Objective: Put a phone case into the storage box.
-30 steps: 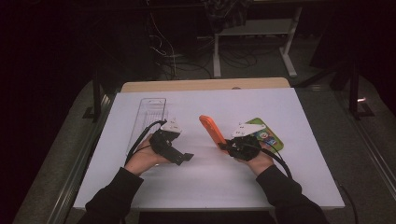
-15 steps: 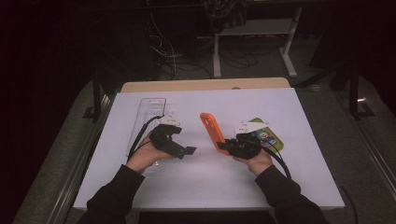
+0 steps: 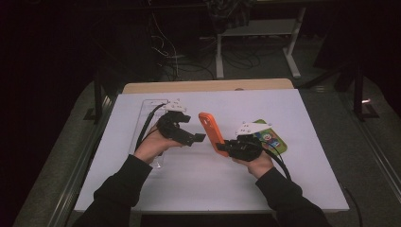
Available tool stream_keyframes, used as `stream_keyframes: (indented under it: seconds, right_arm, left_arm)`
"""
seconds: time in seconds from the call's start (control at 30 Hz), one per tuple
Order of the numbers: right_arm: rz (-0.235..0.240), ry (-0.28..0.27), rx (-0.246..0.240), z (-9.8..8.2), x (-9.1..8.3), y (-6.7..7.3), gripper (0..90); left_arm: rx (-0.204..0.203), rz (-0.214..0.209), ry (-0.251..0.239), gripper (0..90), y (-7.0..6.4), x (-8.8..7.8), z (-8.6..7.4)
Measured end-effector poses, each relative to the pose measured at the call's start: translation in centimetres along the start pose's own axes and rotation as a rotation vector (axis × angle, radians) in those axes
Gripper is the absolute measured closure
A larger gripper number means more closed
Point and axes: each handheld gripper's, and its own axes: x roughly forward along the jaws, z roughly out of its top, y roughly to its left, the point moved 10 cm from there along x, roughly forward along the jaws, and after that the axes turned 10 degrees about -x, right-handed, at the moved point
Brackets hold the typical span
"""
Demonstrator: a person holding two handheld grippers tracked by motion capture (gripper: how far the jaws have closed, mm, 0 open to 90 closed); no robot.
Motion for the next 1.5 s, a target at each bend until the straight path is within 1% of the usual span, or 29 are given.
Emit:
stream_keyframes:
  seconds: [0.03, 0.13, 0.2, 0.3, 0.33, 0.43, 0.47, 0.5, 0.63, 0.7, 0.77, 0.83, 0.9, 1.0, 1.03, 1.17, 1.23, 1.37, 1.4, 1.43, 1.5]
  right_arm:
    - [0.002, -0.001, -0.001, 0.1, 0.0, 0.1, 78.7]
    - [0.013, -0.013, -0.004, 0.3, 0.1, 0.4, 78.7]
    - [0.020, -0.019, 0.001, 0.5, 0.1, 0.6, 78.7]
    - [0.027, -0.030, 0.001, 0.7, 0.1, 0.7, 78.7]
    - [0.029, -0.033, 0.003, 0.8, 0.1, 0.8, 78.7]
    - [0.039, -0.035, 0.011, 0.8, 0.2, 0.9, 78.7]
    - [0.041, -0.039, 0.007, 0.9, 0.2, 1.0, 78.7]
    - [0.041, -0.040, 0.006, 0.9, 0.3, 1.0, 78.7]
    - [0.045, -0.044, 0.010, 0.9, 0.5, 1.0, 78.7]
    - [0.046, -0.042, 0.012, 0.8, 0.6, 1.0, 78.7]
    - [0.049, -0.036, 0.015, 0.8, 0.7, 1.1, 78.7]
    - [0.051, -0.036, 0.016, 0.8, 0.8, 1.1, 78.7]
    - [0.050, -0.031, 0.017, 0.7, 0.8, 1.1, 78.7]
    - [0.046, -0.024, 0.008, 0.6, 1.0, 1.1, 78.7]
    - [0.047, -0.018, 0.013, 0.5, 1.0, 1.2, 78.7]
    - [0.040, 0.009, 0.000, 0.0, 1.5, 1.2, 78.7]
    - [0.039, 0.020, -0.003, -0.2, 1.7, 1.3, 78.8]
    - [0.028, 0.036, -0.017, -0.4, 2.0, 1.4, 78.8]
    - [0.028, 0.040, -0.018, -0.5, 2.1, 1.4, 78.8]
    - [0.032, 0.042, -0.016, -0.5, 2.2, 1.5, 78.7]
    - [0.027, 0.045, -0.026, -0.6, 2.3, 1.5, 78.8]
  left_arm:
    - [0.008, -0.004, -0.004, 0.0, 0.0, 0.1, 0.2]
    - [-0.006, -0.011, -0.005, 0.0, -0.2, 0.5, 0.4]
    - [0.001, -0.013, -0.004, 0.0, -0.1, 0.7, 0.5]
    - [-0.002, -0.020, -0.016, 0.0, -0.2, 1.0, 0.6]
    - [-0.009, -0.024, -0.020, 0.0, -0.3, 1.1, 0.6]
    - [-0.005, -0.032, -0.026, 0.0, -0.3, 1.4, 0.7]
    - [-0.005, -0.036, -0.026, 0.0, -0.4, 1.5, 0.7]
    - [-0.013, -0.041, -0.033, 0.0, -0.5, 1.5, 0.8]
    - [-0.015, -0.052, -0.055, 0.0, -0.7, 1.7, 1.0]
    - [-0.015, -0.056, -0.057, 0.0, -0.8, 1.8, 1.1]
    - [-0.014, -0.058, -0.061, 0.0, -0.9, 2.0, 1.1]
    - [-0.023, -0.060, -0.073, 0.0, -1.0, 2.0, 1.2]
    - [-0.027, -0.062, -0.072, 0.0, -0.9, 2.1, 1.2]
    - [-0.046, -0.072, -0.082, 0.0, -0.9, 2.1, 1.1]
    - [-0.042, -0.075, -0.088, 0.0, -0.9, 2.1, 1.1]
    - [-0.052, -0.081, -0.090, 0.0, -0.9, 2.3, 1.0]
    - [-0.066, -0.088, -0.091, 0.0, -0.9, 2.3, 1.0]
    - [-0.078, -0.083, -0.091, 0.4, -0.9, 2.3, 0.9]
    - [-0.081, -0.082, -0.092, 1.0, -0.9, 2.3, 0.9]
    - [-0.076, -0.082, -0.093, 2.3, -0.8, 2.2, 0.9]
    - [-0.089, -0.081, -0.106, 6.3, -0.7, 2.1, 1.0]
